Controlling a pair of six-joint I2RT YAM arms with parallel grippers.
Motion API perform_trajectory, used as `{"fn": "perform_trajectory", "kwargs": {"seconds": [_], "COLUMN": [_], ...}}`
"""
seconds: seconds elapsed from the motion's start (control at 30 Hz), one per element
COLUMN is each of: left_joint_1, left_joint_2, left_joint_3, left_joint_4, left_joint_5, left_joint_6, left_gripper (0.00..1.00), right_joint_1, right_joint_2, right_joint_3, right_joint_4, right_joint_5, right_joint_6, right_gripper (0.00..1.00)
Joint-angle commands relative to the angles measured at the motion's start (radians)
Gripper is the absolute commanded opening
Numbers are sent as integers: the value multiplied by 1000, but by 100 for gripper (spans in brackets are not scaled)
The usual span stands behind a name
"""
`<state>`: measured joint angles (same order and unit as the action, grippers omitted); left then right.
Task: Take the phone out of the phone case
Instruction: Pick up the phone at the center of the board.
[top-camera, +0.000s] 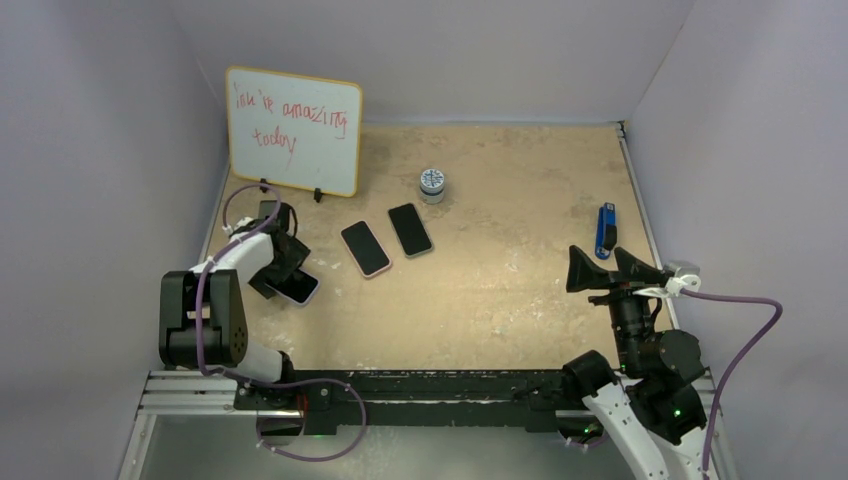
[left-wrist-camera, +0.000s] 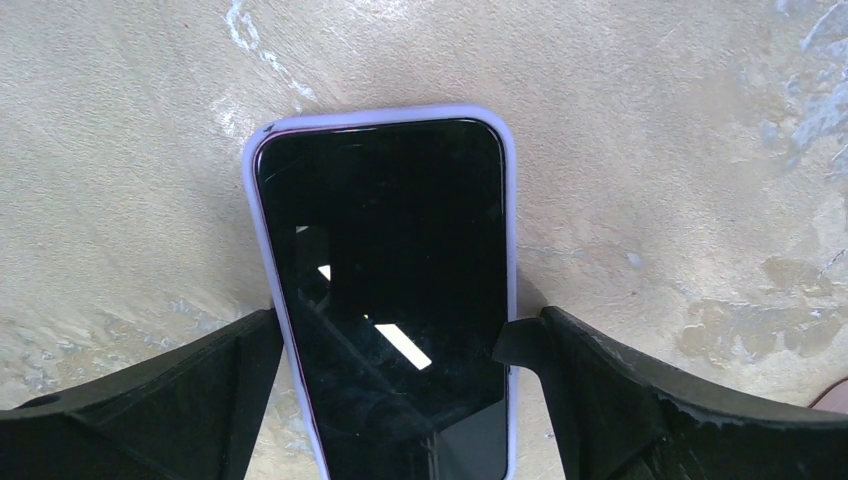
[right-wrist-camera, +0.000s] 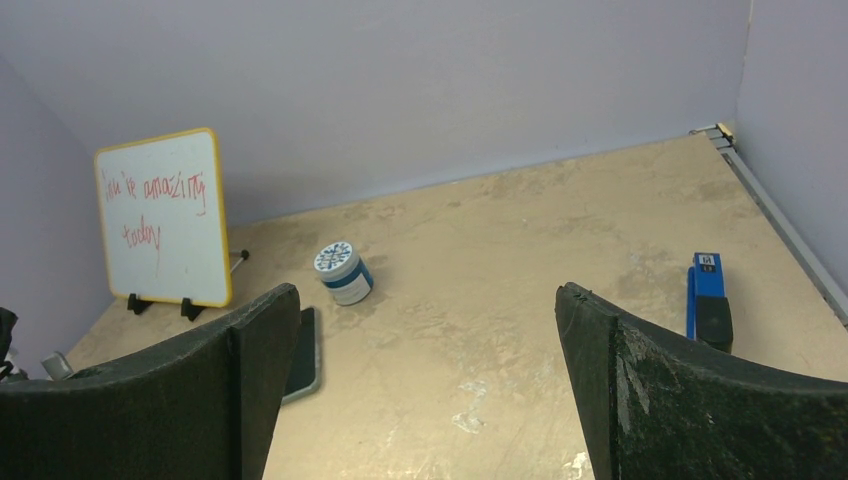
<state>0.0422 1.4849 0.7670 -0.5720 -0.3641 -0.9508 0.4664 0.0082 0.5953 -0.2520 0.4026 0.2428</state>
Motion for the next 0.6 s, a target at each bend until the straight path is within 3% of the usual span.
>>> {"fn": "perform_trajectory", "kwargs": {"seconds": [0.0,0.57], "left_joint_1": [18,19], "left_joint_2": [14,-143], "left_joint_3": [-10,-6], "left_joint_4": [22,42], "left_joint_5": [-27,10], "left_joint_6": [-15,-14], "left_gripper": [100,100], "right_joint_1": [13,15], "right_joint_2": [-7,-7], "right_joint_3": [20,24], "right_joint_4": [15,6], "right_joint_5": [27,18], "right_joint_6": [-8,-8], "right_gripper": [99,99]}}
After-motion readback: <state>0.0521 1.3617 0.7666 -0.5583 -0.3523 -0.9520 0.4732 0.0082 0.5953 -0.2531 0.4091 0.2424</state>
